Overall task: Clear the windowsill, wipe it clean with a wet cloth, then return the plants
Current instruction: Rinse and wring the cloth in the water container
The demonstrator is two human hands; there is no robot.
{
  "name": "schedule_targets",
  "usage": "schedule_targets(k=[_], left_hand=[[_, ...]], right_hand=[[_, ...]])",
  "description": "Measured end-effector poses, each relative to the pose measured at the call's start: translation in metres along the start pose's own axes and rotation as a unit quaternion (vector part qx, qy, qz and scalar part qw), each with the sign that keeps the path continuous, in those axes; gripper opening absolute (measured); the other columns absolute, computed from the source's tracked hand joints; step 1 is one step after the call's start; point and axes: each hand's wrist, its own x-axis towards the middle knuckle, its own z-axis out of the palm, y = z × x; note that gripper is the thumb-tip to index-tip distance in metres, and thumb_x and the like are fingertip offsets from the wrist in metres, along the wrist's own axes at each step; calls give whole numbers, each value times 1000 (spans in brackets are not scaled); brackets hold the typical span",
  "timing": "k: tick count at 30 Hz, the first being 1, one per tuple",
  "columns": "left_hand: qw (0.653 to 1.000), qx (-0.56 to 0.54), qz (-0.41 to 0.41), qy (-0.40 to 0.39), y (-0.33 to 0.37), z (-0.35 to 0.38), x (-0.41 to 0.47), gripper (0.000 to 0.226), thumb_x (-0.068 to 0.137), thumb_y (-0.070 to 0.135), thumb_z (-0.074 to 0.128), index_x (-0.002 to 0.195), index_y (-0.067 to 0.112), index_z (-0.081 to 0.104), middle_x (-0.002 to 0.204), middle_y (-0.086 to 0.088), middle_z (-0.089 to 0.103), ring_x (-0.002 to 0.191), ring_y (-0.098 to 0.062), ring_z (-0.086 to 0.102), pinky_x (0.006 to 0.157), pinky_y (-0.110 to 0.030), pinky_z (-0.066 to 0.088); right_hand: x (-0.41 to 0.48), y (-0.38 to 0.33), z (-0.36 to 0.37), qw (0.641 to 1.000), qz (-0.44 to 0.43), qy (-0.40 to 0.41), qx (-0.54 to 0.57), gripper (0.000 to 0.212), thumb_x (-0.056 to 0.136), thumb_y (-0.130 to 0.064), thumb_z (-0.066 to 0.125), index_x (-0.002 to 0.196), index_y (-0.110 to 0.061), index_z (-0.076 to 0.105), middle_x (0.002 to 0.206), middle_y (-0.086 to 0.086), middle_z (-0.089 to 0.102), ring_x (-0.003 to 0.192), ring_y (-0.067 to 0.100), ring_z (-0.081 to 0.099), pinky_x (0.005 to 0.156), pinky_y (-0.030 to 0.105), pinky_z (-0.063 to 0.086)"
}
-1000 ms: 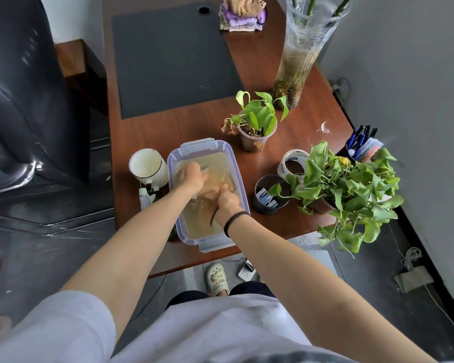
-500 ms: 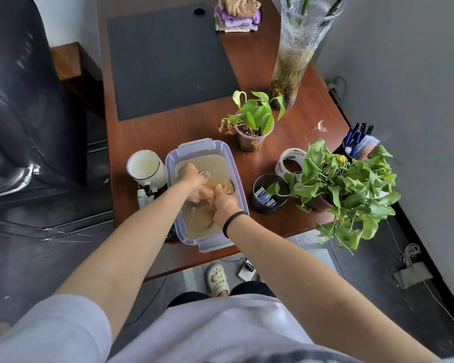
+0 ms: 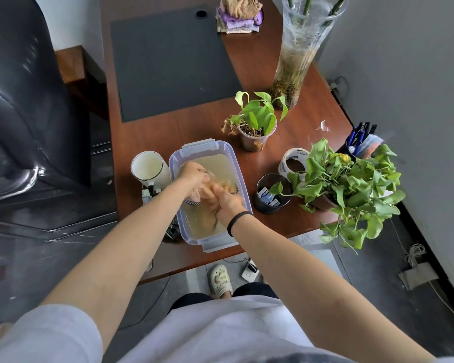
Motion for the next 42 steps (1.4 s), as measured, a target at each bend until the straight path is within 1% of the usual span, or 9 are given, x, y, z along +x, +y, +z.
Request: schedule_targets(k=[2,6,13,16,25,27,30,35,42], left_hand=[[999,-12,1,42,1,2,-1,16,89,9,60,103,5,67,98,-10,67,93,-27,62,84,-35,53],[997,11,7,73,1,5,-4,26,95,20,51,106,2,67,105,-15,66,95,-30,60,82,-33,49],[1000,-2,3,-11,6,-8,-7,25,90,17,61,113,8,65,104,-9,67,96,-26,64,88,-38,54],[1000,-28,0,-10,6,-10,-9,18,87,7,63,104,11,64,100,-7,67,95,-25,64,86,-38,55],[999,14,45,20,7,-1,-19,9,92,12,57,91,14,66,97,-6,62,93,-25,59,72,-29,46],[998,15,50,20,6,-4,-17,13,95,14,53,89,17,64,101,-6,63,96,-25,59,77,-31,48],[999,28,45,1,4,-8,-12,19,94,14,53,105,9,66,109,-9,65,102,-26,59,90,-35,49],[999,3,36,0,2,-8,-11,30,85,2,63,114,11,64,117,-6,62,109,-23,57,97,-34,47],[997,16,52,56,-1,-3,-13,26,89,4,58,115,10,64,123,-9,60,115,-26,53,95,-31,42]], right_hand=[[-3,-4,0,1000,-1,0,-3,49,86,-27,69,125,-6,49,81,8,65,65,20,64,46,27,52],[2,-8,-3,1000,20,1,10,53,97,-42,47,140,-12,39,135,14,50,122,35,50,99,48,41],[8,3,-3,997,-7,-66,-32,69,68,-40,82,124,-10,55,119,10,64,111,34,59,94,51,48],[6,-4,-6,997,-27,-67,-37,46,77,-20,77,117,-4,59,99,8,67,103,31,61,80,40,50],[11,-8,-5,1000,6,-11,-8,51,93,-51,49,123,-10,52,111,9,63,101,26,60,85,41,49],[12,-6,-5,999,-14,-40,-5,54,87,-54,56,115,-8,58,99,8,66,85,22,62,78,36,52],[26,5,-3,995,-38,-92,6,55,72,-32,79,116,-5,62,106,11,70,103,30,64,95,46,49],[30,6,-1,995,-36,-89,6,45,75,-6,76,117,0,60,96,13,69,85,26,66,81,40,55],[34,7,2,998,-31,-49,14,39,83,-18,71,118,-6,58,105,10,67,97,26,64,90,46,52]])
